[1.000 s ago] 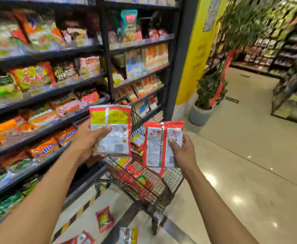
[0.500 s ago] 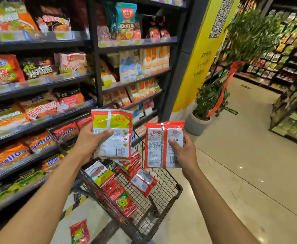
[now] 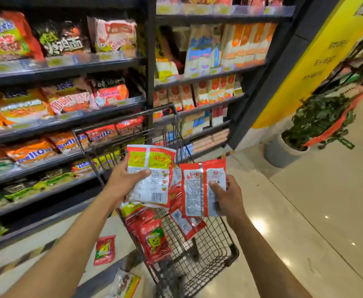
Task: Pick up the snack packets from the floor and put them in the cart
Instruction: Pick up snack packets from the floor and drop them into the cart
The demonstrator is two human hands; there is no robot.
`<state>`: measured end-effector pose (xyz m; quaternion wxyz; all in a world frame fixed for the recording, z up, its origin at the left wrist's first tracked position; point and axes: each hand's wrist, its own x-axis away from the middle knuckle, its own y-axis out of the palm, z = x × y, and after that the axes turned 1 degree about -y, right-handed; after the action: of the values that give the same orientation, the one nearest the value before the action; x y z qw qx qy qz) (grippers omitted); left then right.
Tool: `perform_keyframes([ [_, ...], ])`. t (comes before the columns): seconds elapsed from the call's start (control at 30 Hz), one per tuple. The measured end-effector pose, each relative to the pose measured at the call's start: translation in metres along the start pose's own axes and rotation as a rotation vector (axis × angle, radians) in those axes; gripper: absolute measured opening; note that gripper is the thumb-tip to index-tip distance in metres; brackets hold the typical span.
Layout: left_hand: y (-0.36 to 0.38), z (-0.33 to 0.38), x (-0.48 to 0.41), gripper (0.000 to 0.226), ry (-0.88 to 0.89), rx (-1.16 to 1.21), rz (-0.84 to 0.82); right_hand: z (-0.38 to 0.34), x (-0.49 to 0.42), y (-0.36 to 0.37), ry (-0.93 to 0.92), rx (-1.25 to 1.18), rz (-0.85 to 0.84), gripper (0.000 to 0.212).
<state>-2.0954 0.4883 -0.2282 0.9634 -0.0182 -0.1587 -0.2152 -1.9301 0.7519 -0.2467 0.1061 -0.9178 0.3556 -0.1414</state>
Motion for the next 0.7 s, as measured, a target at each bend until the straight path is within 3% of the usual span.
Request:
perform_keyframes([
  [0.23, 0.018, -0.061, -0.022, 0.034, -0.133, 0.004, 0.143, 0.064, -0.070, 0.023, 0.028, 0.127, -0.172, 0.012],
  [0.57, 0.039, -0.179, -0.064, 0.040, -0.352, 0.036, 0.334, 0.172, -0.153, 0.058, 0.119, 0.189, -0.474, 0.006],
  [0.7, 0.051, -0.220, -0.078, 0.034, -0.408, 0.024, 0.361, 0.227, -0.172, 0.071, 0.208, 0.219, -0.508, 0.010],
])
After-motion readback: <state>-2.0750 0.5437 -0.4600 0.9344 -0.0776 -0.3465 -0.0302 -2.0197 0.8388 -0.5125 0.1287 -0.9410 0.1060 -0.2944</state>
